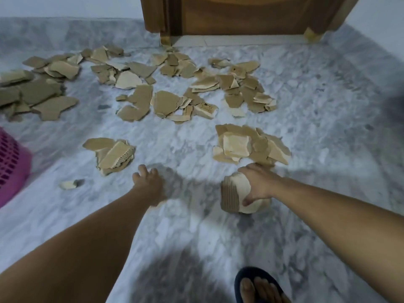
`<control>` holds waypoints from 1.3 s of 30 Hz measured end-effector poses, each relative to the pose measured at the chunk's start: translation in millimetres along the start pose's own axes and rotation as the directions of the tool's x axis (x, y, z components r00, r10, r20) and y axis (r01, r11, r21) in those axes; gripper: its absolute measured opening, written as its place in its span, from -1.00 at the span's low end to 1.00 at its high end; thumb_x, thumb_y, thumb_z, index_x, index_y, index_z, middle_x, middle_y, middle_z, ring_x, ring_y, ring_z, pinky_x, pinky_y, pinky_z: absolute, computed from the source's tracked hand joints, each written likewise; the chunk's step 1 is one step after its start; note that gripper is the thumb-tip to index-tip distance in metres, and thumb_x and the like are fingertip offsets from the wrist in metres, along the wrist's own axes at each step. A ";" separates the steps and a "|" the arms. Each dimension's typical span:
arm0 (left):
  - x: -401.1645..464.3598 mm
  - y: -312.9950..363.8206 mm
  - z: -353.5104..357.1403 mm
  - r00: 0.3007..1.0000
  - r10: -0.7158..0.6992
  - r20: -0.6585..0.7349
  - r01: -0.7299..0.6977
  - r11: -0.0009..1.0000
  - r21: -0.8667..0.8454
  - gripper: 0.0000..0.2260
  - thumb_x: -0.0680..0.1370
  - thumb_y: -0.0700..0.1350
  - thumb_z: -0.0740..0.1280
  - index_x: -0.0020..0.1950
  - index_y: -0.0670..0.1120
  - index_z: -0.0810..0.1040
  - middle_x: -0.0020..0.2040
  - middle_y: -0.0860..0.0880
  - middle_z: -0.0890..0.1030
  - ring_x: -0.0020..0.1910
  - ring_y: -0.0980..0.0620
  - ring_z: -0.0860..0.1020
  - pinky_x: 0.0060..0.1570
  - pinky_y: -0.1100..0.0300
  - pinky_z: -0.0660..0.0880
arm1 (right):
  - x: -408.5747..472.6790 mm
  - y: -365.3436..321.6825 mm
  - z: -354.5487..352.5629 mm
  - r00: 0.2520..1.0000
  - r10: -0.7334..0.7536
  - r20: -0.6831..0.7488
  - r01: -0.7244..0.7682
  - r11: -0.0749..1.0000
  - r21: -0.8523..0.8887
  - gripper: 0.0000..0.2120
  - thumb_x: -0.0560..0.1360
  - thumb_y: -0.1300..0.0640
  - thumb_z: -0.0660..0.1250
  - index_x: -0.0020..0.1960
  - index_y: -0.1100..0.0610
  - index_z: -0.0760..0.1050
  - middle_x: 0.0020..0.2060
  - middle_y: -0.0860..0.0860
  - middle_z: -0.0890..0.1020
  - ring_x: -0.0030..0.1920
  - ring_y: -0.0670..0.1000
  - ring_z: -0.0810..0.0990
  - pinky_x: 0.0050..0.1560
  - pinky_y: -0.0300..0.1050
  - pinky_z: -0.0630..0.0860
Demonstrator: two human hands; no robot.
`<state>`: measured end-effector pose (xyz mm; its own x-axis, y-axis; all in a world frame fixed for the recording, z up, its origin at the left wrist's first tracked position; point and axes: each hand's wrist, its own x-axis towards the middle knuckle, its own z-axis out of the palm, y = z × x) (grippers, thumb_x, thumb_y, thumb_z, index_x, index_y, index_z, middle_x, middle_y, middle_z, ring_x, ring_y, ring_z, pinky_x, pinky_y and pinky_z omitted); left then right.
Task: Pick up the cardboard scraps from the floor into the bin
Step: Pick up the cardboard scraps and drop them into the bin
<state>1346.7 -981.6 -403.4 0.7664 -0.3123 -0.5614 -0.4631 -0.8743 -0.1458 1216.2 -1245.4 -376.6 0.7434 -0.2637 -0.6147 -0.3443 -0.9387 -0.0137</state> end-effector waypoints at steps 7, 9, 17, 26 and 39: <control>19.5 3.1 -6.6 0.996 -0.019 -0.085 -0.013 0.934 -0.356 -0.61 0.48 -0.29 0.35 0.26 -0.21 0.33 0.16 -0.23 0.47 0.08 -0.17 0.54 -0.12 0.14 0.47 | 16.0 3.9 14.7 0.993 0.056 -0.106 -0.070 0.989 -0.133 -0.15 0.19 -0.31 0.53 0.33 0.02 0.34 0.27 0.04 0.45 0.32 0.12 0.35 0.31 0.05 0.30; 26.2 10.8 -10.8 0.997 0.000 -0.071 -0.032 0.891 -0.452 -0.78 0.48 -0.24 0.37 0.07 -0.17 0.42 0.03 -0.20 0.53 -0.12 -0.12 0.54 -0.24 0.12 0.50 | 21.7 5.0 8.9 0.994 0.067 -0.091 -0.079 0.987 -0.136 -0.25 0.24 -0.30 0.51 0.30 0.03 0.40 0.27 0.04 0.45 0.33 0.12 0.33 0.29 0.06 0.32; 59.5 94.4 -61.1 0.980 0.126 -0.155 -0.194 0.783 -0.591 -0.88 0.56 -0.10 0.29 -0.12 -0.13 0.47 -0.02 -0.21 0.56 0.05 -0.20 0.57 -0.17 0.13 0.48 | 47.1 54.8 -35.4 0.981 0.185 -0.058 -0.179 0.980 0.091 -0.23 0.46 -0.22 0.36 0.52 0.08 0.16 0.52 0.10 0.11 0.51 0.20 0.05 0.42 0.17 0.21; 108.3 179.2 -97.7 0.983 0.106 -0.150 -0.174 0.796 -0.579 -0.43 0.47 0.07 0.40 0.40 -0.05 0.30 0.29 -0.13 0.34 0.33 -0.15 0.27 0.27 0.03 0.33 | 84.7 122.7 -50.9 0.965 0.264 -0.007 -0.248 0.916 0.316 -0.18 0.33 -0.19 0.47 0.49 -0.12 0.19 0.35 0.16 0.23 0.41 0.24 0.22 0.37 0.03 0.32; 116.8 195.1 -90.9 0.996 0.047 -0.075 -0.086 0.674 -0.733 -0.39 0.37 -0.25 0.48 0.33 -0.16 0.25 0.17 -0.16 0.51 0.19 -0.14 0.52 0.10 0.03 0.57 | 108.3 122.8 -44.5 0.944 0.330 0.001 -0.250 0.713 0.655 -0.10 0.07 -0.10 0.67 0.27 0.08 0.32 0.13 0.00 0.49 0.20 0.09 0.49 0.15 0.01 0.50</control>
<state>1386.4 -1222.5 -423.3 0.7750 -0.3795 -0.5052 -0.0520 -0.8351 0.5476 1279.9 -1399.0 -409.8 0.5872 -0.5588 -0.5856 -0.8072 -0.4582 -0.3721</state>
